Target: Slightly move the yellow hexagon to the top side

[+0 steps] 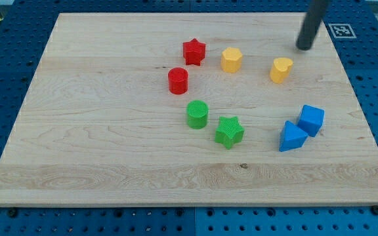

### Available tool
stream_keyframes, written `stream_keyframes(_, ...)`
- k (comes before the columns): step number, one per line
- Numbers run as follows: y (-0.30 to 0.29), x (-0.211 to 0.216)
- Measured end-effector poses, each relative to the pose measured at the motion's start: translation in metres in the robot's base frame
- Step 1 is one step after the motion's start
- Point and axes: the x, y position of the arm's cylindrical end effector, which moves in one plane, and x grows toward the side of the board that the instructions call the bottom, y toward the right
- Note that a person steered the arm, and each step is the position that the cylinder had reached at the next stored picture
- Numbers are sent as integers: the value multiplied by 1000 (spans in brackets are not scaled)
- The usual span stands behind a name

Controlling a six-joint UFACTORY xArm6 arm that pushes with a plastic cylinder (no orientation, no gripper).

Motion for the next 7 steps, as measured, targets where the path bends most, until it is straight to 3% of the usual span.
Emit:
stream_keyframes(1,24,43)
stream_keyframes(3,-4,114)
stream_keyframes(7,-34,112)
